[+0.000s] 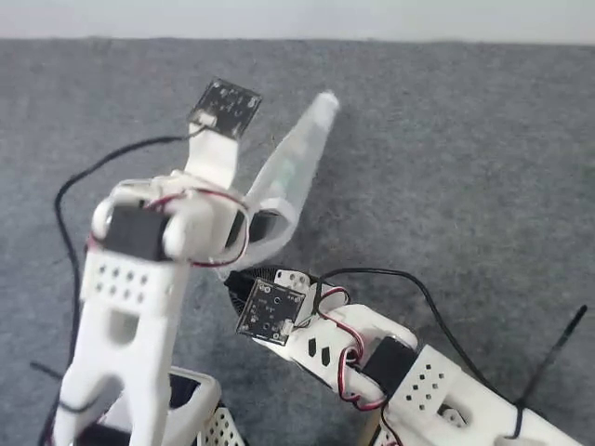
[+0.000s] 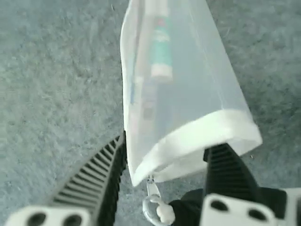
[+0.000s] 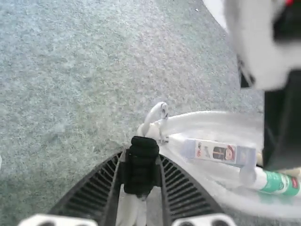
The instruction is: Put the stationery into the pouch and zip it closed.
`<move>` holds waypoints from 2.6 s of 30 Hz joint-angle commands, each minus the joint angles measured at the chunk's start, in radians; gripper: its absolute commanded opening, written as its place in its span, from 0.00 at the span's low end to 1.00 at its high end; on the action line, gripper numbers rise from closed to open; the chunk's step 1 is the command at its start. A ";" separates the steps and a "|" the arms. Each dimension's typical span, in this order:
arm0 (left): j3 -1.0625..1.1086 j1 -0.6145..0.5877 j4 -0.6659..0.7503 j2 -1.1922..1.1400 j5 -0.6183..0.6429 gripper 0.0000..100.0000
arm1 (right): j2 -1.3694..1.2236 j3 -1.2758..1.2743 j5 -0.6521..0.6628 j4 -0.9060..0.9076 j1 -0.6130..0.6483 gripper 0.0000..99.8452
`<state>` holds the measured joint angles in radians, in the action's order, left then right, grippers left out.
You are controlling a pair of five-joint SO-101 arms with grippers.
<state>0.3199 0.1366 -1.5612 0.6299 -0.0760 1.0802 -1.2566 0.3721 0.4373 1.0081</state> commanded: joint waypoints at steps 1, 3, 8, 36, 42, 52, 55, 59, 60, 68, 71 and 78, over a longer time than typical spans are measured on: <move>0.007 0.000 0.029 0.126 -0.011 0.25 | 0.042 0.018 0.011 0.004 0.015 0.01; 0.015 0.000 0.031 0.158 -0.008 0.25 | 0.042 0.020 0.011 -0.001 -0.005 0.01; 0.015 -0.018 0.032 0.186 -0.003 0.25 | 0.048 0.055 0.005 0.004 -0.079 0.01; 0.173 0.098 0.043 0.497 -0.127 0.25 | 0.550 0.264 0.006 0.427 -0.390 0.01; 0.255 0.186 0.043 0.683 -0.163 0.25 | 0.552 0.347 0.003 0.587 -0.390 0.01; 0.392 0.385 0.058 0.868 -0.175 0.25 | 0.740 0.413 -0.040 0.862 -0.392 0.01; 0.463 0.433 0.103 0.914 -0.175 0.25 | 0.737 0.422 -0.040 0.905 -0.392 0.01; 0.567 0.456 0.195 0.993 -0.175 0.25 | 0.739 0.477 -0.103 0.947 -0.392 0.01; 0.590 0.456 0.216 1.014 -0.175 0.25 | 0.739 0.497 -0.120 0.964 -0.392 0.01; 0.694 0.456 0.285 1.142 -0.175 0.25 | 0.739 0.542 -0.143 1.000 -0.384 0.01; 0.696 0.456 0.285 1.148 -0.175 0.25 | 0.739 0.542 -0.140 1.001 -0.372 0.01; 0.697 0.457 0.278 1.146 -0.224 0.25 | 0.739 0.540 -0.141 1.018 -0.242 0.01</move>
<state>1.0211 0.5892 -1.3080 1.7729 -0.2862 1.8182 -0.7718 0.2401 1.4530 0.7334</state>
